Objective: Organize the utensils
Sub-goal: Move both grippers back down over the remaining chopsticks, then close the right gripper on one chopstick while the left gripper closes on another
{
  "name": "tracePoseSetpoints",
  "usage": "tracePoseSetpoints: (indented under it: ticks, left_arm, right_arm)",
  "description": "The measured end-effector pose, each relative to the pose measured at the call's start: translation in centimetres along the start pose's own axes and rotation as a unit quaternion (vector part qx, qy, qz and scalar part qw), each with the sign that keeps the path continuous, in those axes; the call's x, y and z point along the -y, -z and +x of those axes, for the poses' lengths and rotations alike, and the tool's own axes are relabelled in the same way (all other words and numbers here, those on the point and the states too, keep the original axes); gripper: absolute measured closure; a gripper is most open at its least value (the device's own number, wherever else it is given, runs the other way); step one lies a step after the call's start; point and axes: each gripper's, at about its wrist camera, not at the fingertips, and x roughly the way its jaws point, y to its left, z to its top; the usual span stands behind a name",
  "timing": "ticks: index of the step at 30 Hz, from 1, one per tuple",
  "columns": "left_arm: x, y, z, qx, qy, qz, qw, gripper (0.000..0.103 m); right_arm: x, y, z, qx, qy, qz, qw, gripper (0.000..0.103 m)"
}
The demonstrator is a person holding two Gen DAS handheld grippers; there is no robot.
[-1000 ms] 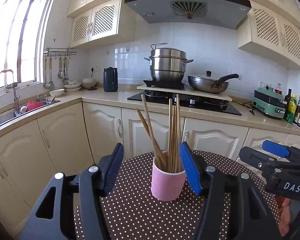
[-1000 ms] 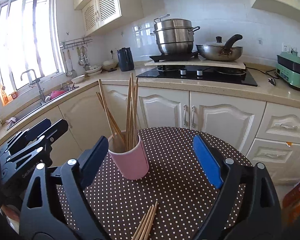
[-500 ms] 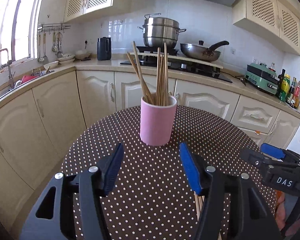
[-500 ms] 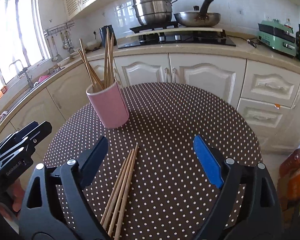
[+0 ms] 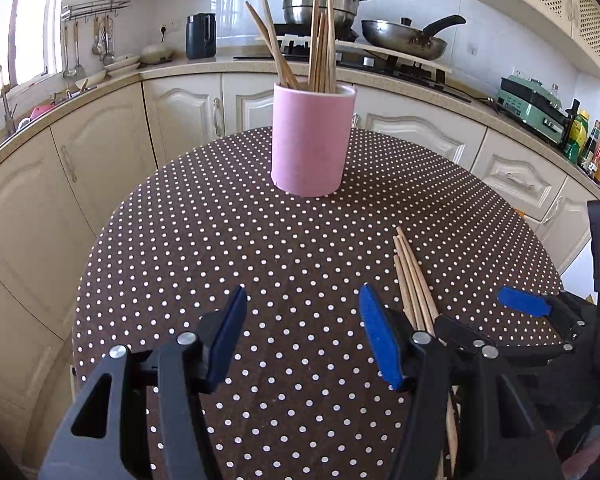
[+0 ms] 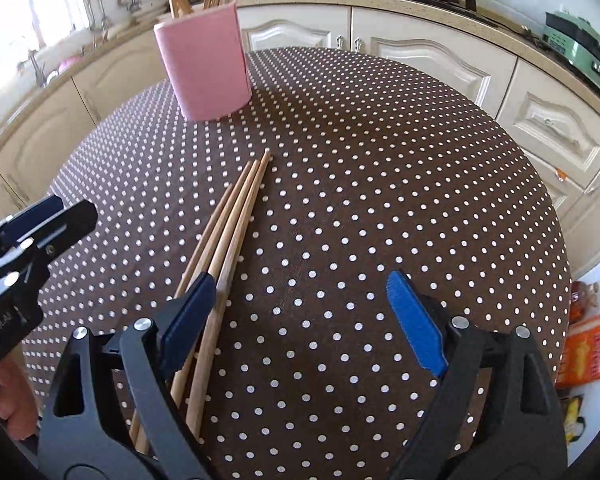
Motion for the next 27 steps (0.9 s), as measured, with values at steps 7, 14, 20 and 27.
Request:
tracePoseSetpoints:
  ticks: [7, 14, 20, 27]
  left_arm:
    - [0.5, -0.1, 1.0, -0.015, 0.005, 0.013, 0.9998, 0.045]
    - [1.8, -0.5, 1.7, -0.039, 0.055, 0.009, 0.9977, 0.045]
    - [3.7, -0.3, 2.8, -0.073, 0.098, 0.026, 0.9922, 0.045]
    - [5.5, -0.2, 4.0, -0.09, 0.061, 0.051, 0.9928, 0.044]
  right_arm:
    - [-0.5, -0.3, 0.5, -0.002, 0.022, -0.003, 1.0, 0.037]
    - [-0.8, -0.8, 0.7, 0.022, 0.006, -0.019, 1.0, 0.092]
    - [0.9, 0.7, -0.7, 0.025, -0.037, 0.007, 0.999, 0.095]
    - [1.6, 1.4, -1.2, 0.029, -0.061, 0.029, 0.997, 0.095]
